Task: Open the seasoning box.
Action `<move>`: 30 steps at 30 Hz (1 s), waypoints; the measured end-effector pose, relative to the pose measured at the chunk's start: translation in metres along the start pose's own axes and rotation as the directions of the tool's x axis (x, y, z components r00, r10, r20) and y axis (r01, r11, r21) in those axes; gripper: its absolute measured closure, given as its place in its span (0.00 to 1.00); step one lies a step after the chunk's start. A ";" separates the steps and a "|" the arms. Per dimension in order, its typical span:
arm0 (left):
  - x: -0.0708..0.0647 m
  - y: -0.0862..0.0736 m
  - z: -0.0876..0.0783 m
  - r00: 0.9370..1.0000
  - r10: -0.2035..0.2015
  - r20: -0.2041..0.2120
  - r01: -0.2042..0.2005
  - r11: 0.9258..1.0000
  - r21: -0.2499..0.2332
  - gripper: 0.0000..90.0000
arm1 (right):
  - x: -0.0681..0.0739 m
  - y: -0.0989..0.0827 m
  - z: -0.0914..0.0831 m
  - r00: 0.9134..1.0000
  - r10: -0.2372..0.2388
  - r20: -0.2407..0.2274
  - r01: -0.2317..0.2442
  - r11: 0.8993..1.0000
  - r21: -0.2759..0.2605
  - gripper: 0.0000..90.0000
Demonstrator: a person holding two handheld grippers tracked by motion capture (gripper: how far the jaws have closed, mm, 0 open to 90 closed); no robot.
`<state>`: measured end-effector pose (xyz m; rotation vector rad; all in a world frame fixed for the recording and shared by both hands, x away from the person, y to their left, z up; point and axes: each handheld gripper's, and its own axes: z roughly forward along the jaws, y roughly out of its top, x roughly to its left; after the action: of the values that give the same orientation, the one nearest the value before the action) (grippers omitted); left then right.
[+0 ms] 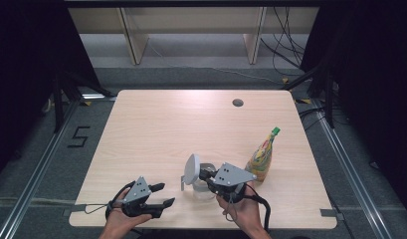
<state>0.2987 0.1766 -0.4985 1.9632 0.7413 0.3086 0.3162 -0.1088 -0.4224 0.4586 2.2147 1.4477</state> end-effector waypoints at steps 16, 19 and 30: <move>0.001 -0.002 0.002 0.999 0.018 -0.043 -0.018 1.000 0.008 0.37 | 0.014 0.009 0.008 0.999 -0.006 -0.040 0.006 1.000 0.001 0.94; 0.003 -0.003 0.003 0.999 0.012 -0.051 -0.012 1.000 0.000 0.36 | 0.012 0.003 -0.004 1.000 0.026 -0.003 -0.026 1.000 -0.002 0.90; -0.001 -0.001 0.002 0.999 0.007 -0.047 -0.006 1.000 0.011 0.34 | -0.002 -0.050 -0.063 0.984 0.125 0.123 -0.133 0.990 0.056 0.76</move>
<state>0.2990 0.1749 -0.5000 1.9742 0.7681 0.3560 0.2828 -0.1774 -0.4458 0.7036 2.1755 1.3784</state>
